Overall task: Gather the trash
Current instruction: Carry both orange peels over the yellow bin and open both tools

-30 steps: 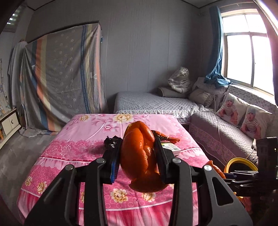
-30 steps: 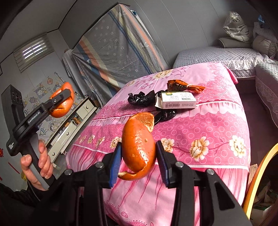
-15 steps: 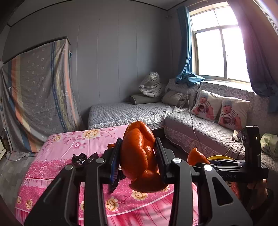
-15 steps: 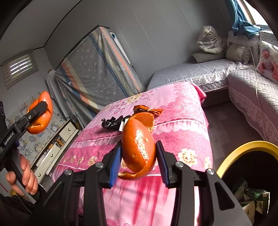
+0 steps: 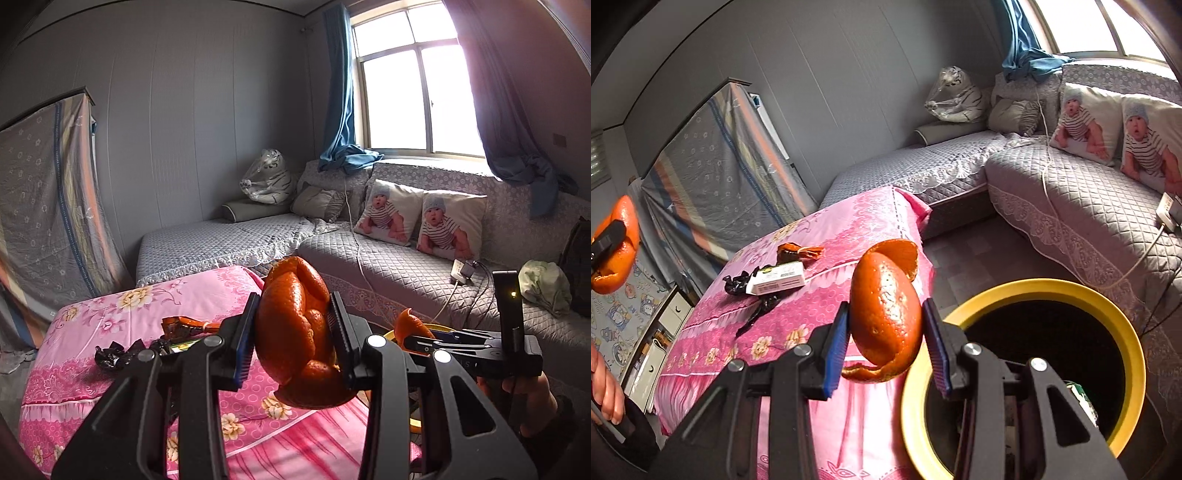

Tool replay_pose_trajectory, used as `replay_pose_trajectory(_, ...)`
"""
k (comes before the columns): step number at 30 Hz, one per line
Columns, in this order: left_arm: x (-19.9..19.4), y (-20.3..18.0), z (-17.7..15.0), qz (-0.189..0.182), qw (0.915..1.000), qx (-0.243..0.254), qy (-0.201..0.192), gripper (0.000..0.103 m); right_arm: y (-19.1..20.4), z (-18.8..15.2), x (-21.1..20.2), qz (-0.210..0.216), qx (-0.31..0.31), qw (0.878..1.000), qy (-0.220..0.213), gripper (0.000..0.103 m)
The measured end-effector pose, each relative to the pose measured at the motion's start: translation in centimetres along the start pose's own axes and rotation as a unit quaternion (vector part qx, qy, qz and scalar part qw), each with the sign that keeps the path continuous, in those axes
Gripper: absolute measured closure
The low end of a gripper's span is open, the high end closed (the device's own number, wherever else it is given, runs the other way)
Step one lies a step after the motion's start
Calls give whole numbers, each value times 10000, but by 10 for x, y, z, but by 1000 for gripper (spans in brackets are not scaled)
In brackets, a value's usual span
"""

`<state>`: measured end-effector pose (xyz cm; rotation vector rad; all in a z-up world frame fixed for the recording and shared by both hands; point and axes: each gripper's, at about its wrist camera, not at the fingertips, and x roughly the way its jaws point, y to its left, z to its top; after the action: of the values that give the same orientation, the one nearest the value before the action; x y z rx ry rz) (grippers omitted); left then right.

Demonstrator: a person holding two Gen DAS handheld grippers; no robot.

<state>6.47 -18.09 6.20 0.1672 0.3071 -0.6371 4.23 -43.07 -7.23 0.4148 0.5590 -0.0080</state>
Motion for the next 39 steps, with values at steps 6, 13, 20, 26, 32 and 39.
replay_pose_trajectory(6, 21, -22, -1, -339, 9992, 110, 191, 68, -34, -12, -1, -493, 247, 9985, -2, 66)
replay_pose_trajectory(13, 61, -53, -7, -810, 9951, 133, 556, 68, -72, -28, -2, -757, 732, 9944, 97, 66)
replay_pose_trajectory(20, 113, -93, -19, -1127, 9885, 398, 927, 68, -97, -39, 2, -946, 995, 9902, 264, 66)
replay_pose_trajectory(26, 172, -120, -40, -1437, 9780, 301, 1485, 67, -121, -47, 1, -1053, 1305, 9853, 317, 66)
replay_pose_trajectory(32, 201, -131, -58, -1480, 9733, 185, 1743, 65, -138, -55, -6, -1232, 1524, 9802, 290, 60)
replay_pose_trajectory(39, 196, -127, -57, -1504, 9763, 130, 1549, 35, -154, -53, -34, -1535, 1864, 9704, -72, 42)
